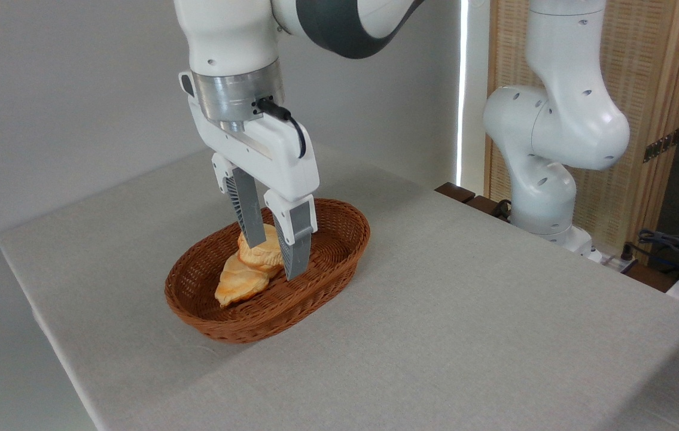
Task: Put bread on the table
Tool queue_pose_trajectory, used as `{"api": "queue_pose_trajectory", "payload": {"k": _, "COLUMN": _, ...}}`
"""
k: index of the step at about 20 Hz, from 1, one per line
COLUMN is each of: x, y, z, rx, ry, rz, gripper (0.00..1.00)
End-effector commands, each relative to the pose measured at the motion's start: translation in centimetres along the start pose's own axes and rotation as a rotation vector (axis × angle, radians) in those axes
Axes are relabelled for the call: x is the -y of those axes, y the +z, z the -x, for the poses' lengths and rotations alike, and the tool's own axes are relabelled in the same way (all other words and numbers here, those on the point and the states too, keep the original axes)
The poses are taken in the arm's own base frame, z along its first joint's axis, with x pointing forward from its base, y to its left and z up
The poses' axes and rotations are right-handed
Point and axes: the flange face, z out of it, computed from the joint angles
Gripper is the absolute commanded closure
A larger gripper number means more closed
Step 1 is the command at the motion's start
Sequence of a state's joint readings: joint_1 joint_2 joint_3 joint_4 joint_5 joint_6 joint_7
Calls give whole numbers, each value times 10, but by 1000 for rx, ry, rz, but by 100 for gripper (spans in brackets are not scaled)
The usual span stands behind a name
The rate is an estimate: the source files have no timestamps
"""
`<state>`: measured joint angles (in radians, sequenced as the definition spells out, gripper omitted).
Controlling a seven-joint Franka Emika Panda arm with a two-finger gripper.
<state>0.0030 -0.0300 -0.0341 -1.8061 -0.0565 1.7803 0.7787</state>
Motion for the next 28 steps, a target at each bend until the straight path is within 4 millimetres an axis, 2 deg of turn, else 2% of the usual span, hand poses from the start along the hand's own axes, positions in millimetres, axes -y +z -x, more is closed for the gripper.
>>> {"api": "queue_pose_trajectory", "payload": {"k": 1, "x": -12, "y": 20, "z": -10, "rx": 3, "ry": 30, "rz": 7, "gripper": 0}}
{"api": "queue_pose_trajectory", "payload": {"k": 4, "x": -22, "y": 30, "z": -16, "rx": 6, "ry": 48, "rz": 15, "gripper": 0}}
{"api": "queue_pose_trajectory", "payload": {"k": 7, "x": -29, "y": 32, "z": -23, "rx": -50, "ry": 29, "rz": 68, "gripper": 0}}
{"api": "queue_pose_trajectory", "payload": {"k": 11, "x": -32, "y": 29, "z": -25, "rx": -124, "ry": -11, "rz": 141, "gripper": 0}}
{"api": "queue_pose_trajectory", "payload": {"k": 17, "x": -38, "y": 36, "z": -28, "rx": -118, "ry": -4, "rz": 177, "gripper": 0}}
{"api": "queue_pose_trajectory", "payload": {"k": 25, "x": -73, "y": 62, "z": -45, "rx": -81, "ry": 51, "rz": 218, "gripper": 0}}
{"api": "queue_pose_trajectory", "payload": {"k": 28, "x": -79, "y": 66, "z": -49, "rx": -80, "ry": 59, "rz": 229, "gripper": 0}}
